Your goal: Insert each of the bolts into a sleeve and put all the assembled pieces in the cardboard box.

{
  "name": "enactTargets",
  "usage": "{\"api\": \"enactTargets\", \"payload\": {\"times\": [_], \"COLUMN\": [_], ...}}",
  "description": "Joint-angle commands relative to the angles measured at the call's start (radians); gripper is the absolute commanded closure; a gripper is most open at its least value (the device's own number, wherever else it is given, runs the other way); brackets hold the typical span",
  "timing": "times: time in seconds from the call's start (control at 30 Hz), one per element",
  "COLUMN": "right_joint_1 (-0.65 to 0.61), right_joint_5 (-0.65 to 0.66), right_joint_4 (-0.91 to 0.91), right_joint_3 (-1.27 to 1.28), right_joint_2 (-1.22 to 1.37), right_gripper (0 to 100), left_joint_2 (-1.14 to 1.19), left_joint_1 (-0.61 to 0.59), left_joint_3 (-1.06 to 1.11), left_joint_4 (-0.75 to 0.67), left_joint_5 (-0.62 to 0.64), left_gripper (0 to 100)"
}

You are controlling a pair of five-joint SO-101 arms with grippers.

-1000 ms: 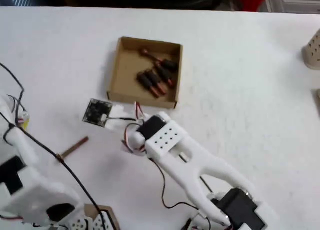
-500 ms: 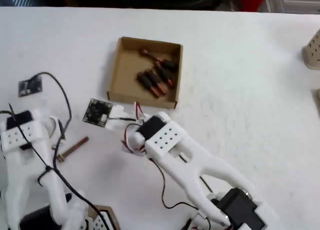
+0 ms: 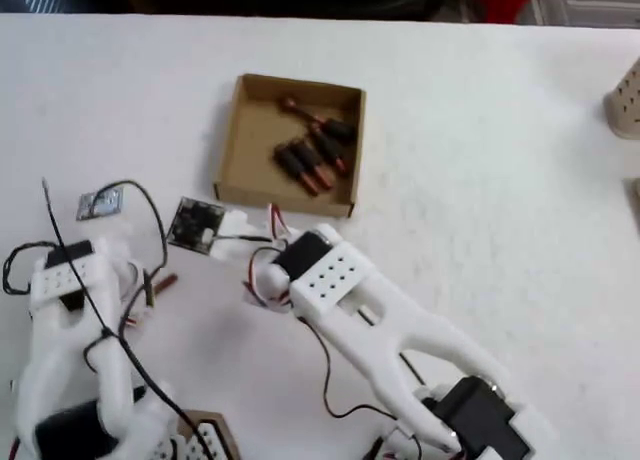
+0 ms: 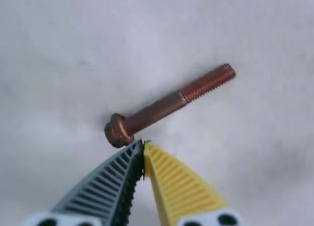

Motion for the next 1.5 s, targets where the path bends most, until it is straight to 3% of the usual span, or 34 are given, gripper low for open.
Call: {"api": "enactTargets", "payload": {"times": [0.0,0.2,0.4,0.73,0.97,1.13,1.37,1.47], "right_joint_1": [0.012,0.008,0.008,0.008,0.008,0.008,0.008,0.007], "right_joint_5": [-0.008,-0.008,-0.005,0.000,0.000,0.000,0.002,0.003], "right_joint_4": [-0.015,-0.012,-0.012,-0.010,-0.010,-0.008,-0.008,-0.008], "right_joint_3": [-0.006,-0.006,-0.005,-0.003,-0.003,-0.003,-0.003,-0.002], "right_joint_2": [-0.038,-0.039,-0.041,-0.045,-0.047,-0.047,-0.047,-0.042], "right_gripper": [98.1,98.1,98.1,98.1,98.1,98.1,98.1,98.1], "left_joint_2": [0.137,0.363,0.444,0.441,0.277,0.232,0.229,0.229], "left_joint_1": [-0.027,-0.073,-0.120,-0.048,-0.058,-0.128,-0.160,-0.160], "left_joint_3": [-0.097,-0.255,-0.411,-0.466,-0.402,-0.399,-0.351,-0.350], "left_joint_4": [-0.018,-0.035,-0.038,-0.002,-0.002,-0.029,-0.054,-0.058], "left_joint_5": [0.017,0.028,0.135,0.195,0.198,0.351,0.569,0.575], "left_gripper": [98,98,98,98,98,97,72,72]}}
